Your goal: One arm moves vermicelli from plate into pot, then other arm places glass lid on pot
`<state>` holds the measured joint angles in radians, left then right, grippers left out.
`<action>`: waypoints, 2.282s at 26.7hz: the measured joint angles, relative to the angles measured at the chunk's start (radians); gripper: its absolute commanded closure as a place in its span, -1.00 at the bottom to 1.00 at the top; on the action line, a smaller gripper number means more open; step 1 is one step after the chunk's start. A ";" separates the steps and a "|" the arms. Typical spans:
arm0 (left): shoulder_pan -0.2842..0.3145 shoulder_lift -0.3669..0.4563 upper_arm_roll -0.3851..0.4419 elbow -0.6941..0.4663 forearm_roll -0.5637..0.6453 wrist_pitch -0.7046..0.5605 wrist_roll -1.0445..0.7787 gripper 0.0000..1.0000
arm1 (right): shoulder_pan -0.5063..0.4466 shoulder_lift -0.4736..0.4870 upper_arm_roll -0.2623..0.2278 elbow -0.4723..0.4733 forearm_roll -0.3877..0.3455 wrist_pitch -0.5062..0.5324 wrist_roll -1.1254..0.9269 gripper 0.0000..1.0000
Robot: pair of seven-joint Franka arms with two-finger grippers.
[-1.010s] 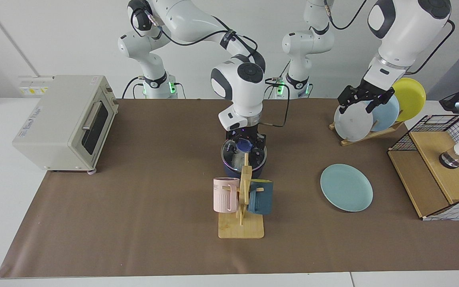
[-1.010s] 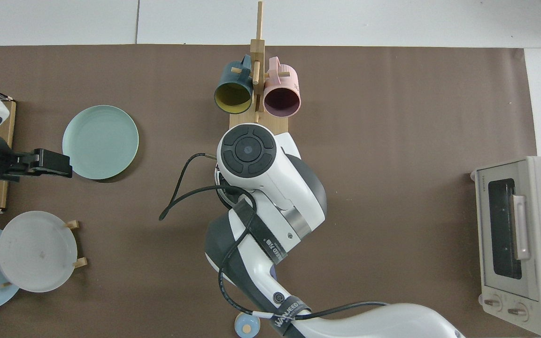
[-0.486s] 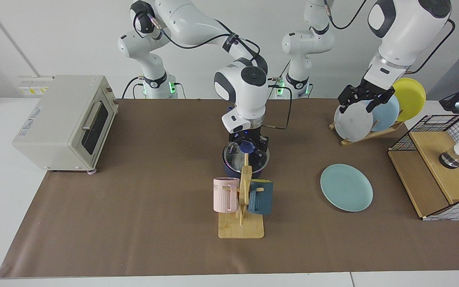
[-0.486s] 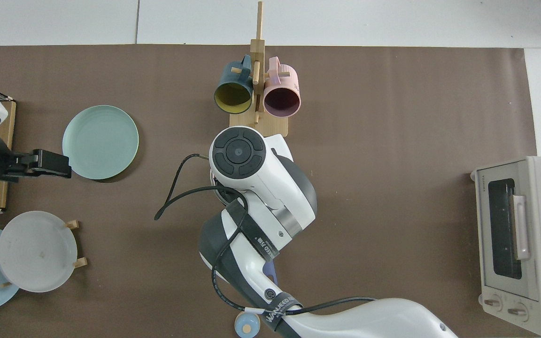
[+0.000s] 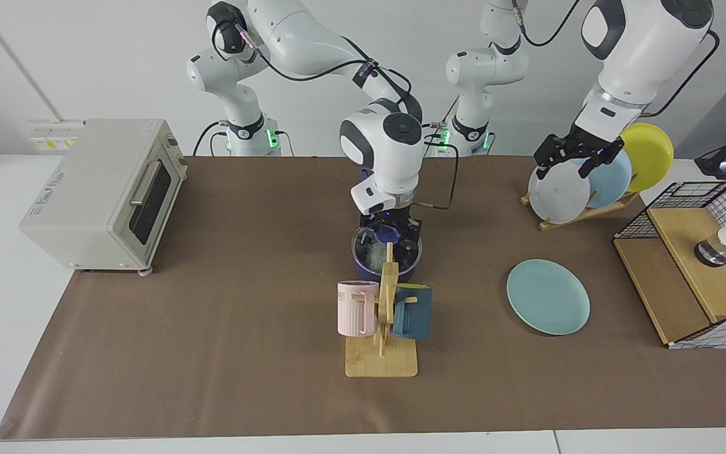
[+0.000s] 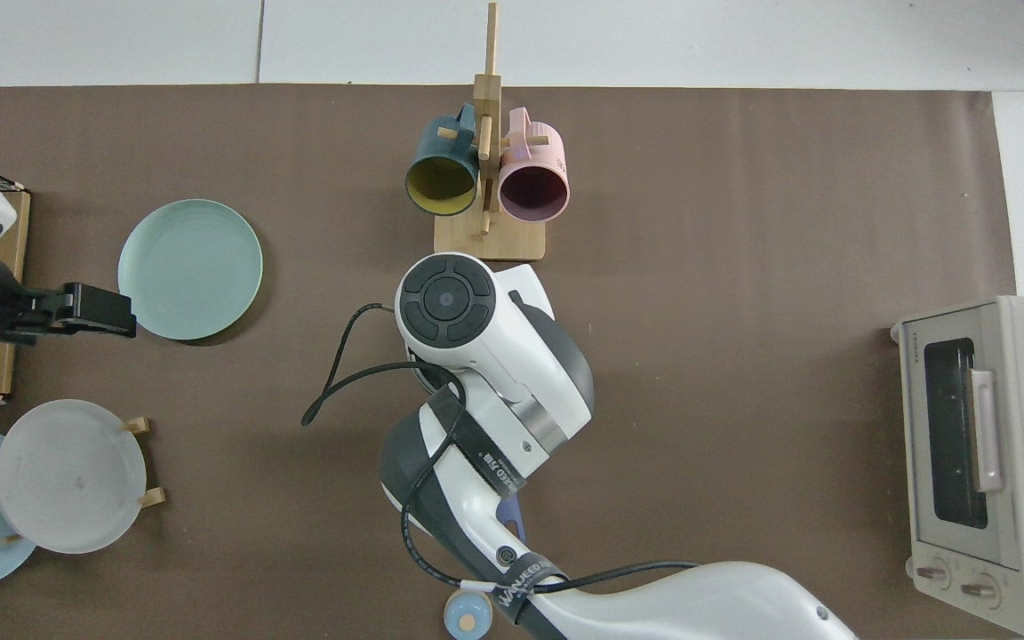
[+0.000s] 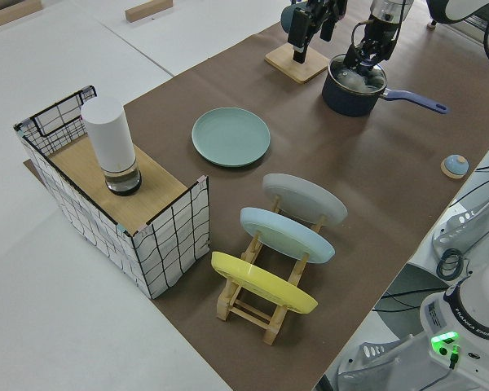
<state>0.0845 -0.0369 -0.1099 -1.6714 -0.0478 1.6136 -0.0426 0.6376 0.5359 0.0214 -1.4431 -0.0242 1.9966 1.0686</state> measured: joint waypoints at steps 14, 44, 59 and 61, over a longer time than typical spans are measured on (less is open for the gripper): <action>0.000 -0.001 0.000 0.000 0.000 0.000 0.000 -1.00 | 0.007 -0.005 -0.003 -0.011 0.002 0.001 0.003 -1.00; 0.005 -0.001 0.002 0.000 0.000 0.000 0.000 -1.00 | -0.156 -0.182 -0.019 0.089 0.017 -0.205 -0.294 -1.00; 0.043 -0.001 0.002 0.000 0.006 0.051 0.001 -1.00 | -0.462 -0.369 -0.022 -0.105 0.022 -0.247 -0.864 -1.00; 0.043 -0.001 0.002 0.000 0.006 0.054 0.001 -1.00 | -0.490 -0.393 -0.022 -0.118 0.023 -0.261 -0.914 -1.00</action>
<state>0.1279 -0.0382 -0.1082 -1.6710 -0.0414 1.6677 -0.0416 0.1475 0.1432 -0.0007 -1.5609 -0.0017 1.7356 0.1548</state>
